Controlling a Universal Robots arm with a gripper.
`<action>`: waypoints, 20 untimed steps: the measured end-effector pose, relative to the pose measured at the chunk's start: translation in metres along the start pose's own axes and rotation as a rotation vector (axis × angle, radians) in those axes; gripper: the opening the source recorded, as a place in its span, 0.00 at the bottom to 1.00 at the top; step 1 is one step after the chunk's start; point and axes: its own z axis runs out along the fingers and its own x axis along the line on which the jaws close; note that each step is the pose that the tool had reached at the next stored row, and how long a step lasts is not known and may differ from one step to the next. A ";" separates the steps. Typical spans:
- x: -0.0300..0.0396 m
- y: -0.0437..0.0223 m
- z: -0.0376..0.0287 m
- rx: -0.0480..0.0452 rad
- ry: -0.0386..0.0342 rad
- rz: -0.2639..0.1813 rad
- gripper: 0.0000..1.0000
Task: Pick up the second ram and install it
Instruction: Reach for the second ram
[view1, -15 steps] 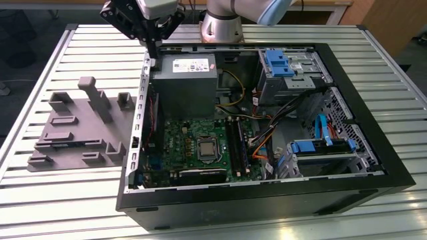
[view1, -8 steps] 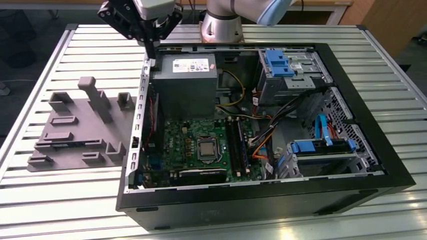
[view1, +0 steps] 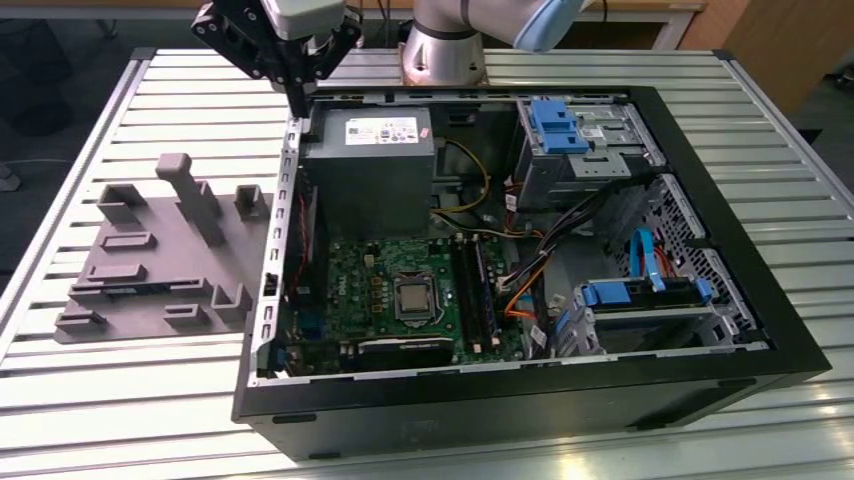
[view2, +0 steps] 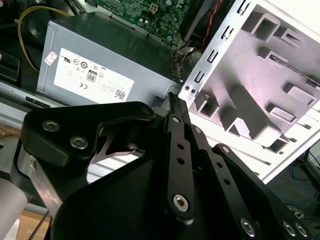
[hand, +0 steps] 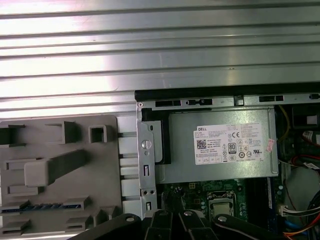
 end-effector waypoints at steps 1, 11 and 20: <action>0.0002 0.0000 0.0000 0.0001 0.0001 0.000 0.11; 0.0043 -0.0003 -0.0001 0.0000 0.0000 0.000 0.11; 0.0092 -0.0007 -0.0003 0.0000 0.0001 0.000 0.11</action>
